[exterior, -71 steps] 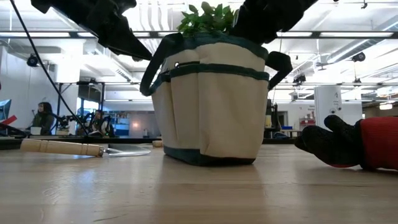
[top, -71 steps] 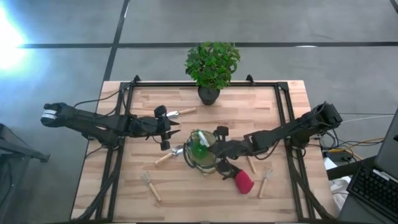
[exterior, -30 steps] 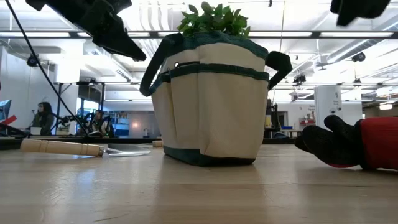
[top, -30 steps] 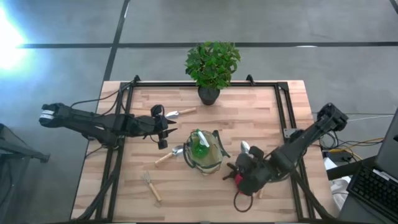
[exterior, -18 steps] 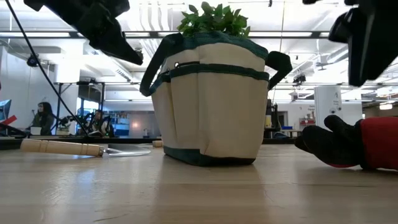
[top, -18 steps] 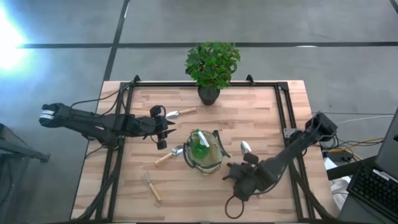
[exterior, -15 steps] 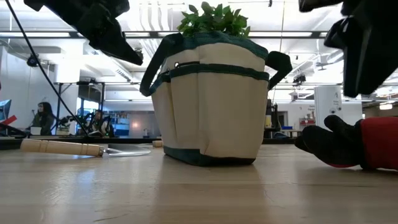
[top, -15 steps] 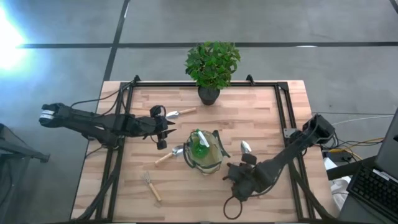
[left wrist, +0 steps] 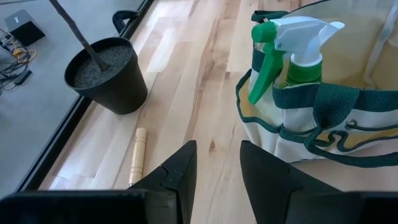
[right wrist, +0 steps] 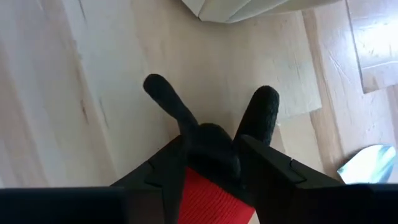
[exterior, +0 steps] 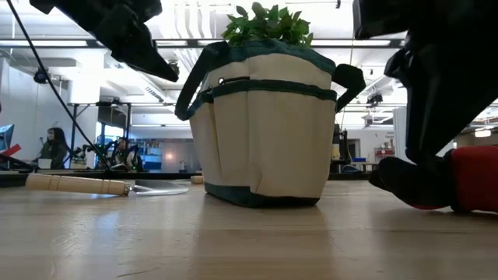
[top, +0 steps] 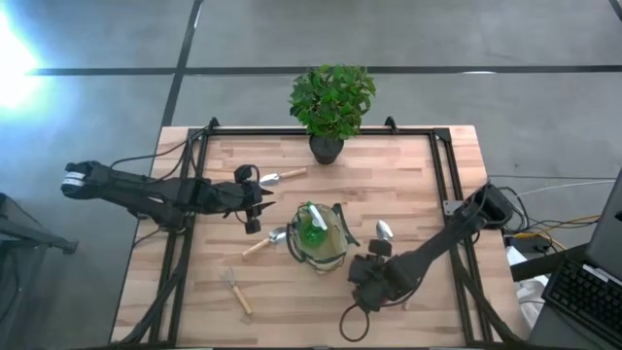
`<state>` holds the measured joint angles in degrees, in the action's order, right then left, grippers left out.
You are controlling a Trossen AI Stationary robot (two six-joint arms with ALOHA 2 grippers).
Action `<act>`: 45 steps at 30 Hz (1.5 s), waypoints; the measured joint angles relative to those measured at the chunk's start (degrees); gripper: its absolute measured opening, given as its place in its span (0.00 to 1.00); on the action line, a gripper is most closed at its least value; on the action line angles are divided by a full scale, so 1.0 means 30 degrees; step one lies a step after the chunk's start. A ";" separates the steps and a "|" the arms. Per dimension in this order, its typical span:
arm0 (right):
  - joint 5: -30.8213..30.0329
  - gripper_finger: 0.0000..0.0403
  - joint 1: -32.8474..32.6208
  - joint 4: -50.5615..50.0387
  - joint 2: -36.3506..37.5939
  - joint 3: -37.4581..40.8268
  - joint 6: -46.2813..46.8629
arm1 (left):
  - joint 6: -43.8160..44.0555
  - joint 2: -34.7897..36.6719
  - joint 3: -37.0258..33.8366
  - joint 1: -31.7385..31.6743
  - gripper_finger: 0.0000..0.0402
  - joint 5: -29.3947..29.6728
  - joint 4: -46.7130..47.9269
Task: Pick & Place Garden tools in Gardening bag
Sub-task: Put the red gloves into the green gardening bag
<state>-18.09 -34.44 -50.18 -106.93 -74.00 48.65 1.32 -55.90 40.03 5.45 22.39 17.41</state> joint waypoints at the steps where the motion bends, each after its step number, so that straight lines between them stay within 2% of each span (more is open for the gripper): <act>1: 0.0050 0.33 0.0007 0.0139 -0.0066 0.0036 -0.0090 | 0.0000 0.0000 0.0000 0.0000 0.31 -0.0001 0.0034; 7: 0.0145 0.25 0.0141 0.0367 -0.0241 0.0349 -0.0302 | 0.0062 0.0000 0.0000 0.0000 0.31 -0.0005 0.0212; 13: 0.0540 0.05 0.0160 0.0511 -0.0111 0.0246 -0.0808 | 0.0080 0.0000 0.0000 0.0000 0.31 -0.0007 0.0246; 19: 0.1566 0.02 0.0160 0.0282 0.0726 0.0138 -0.0819 | 0.0080 0.0000 0.0000 0.0000 0.31 -0.0007 0.0249; 25: 0.1832 0.02 -0.0221 0.0220 0.3100 0.0138 -0.0783 | 0.0080 0.0000 0.0000 0.0000 0.31 -0.0007 0.0310; 37: -0.1164 0.02 -0.1355 0.0591 0.8624 0.0135 -0.0964 | 0.0118 0.0000 0.0000 0.0000 0.31 -0.0007 0.0371; 42: -0.2812 0.02 -0.1348 0.1027 0.9839 0.0131 -0.2761 | 0.0287 0.0000 0.0000 0.0000 0.31 -0.0007 0.0370; 45: -0.4486 0.02 -0.1348 0.1095 1.0216 0.0131 -0.4227 | 0.0291 0.0000 0.0000 0.0000 0.31 -0.0007 0.0370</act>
<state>-31.54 -38.48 -46.89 -76.29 -73.60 35.97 2.20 -55.90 40.03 5.45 22.37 18.52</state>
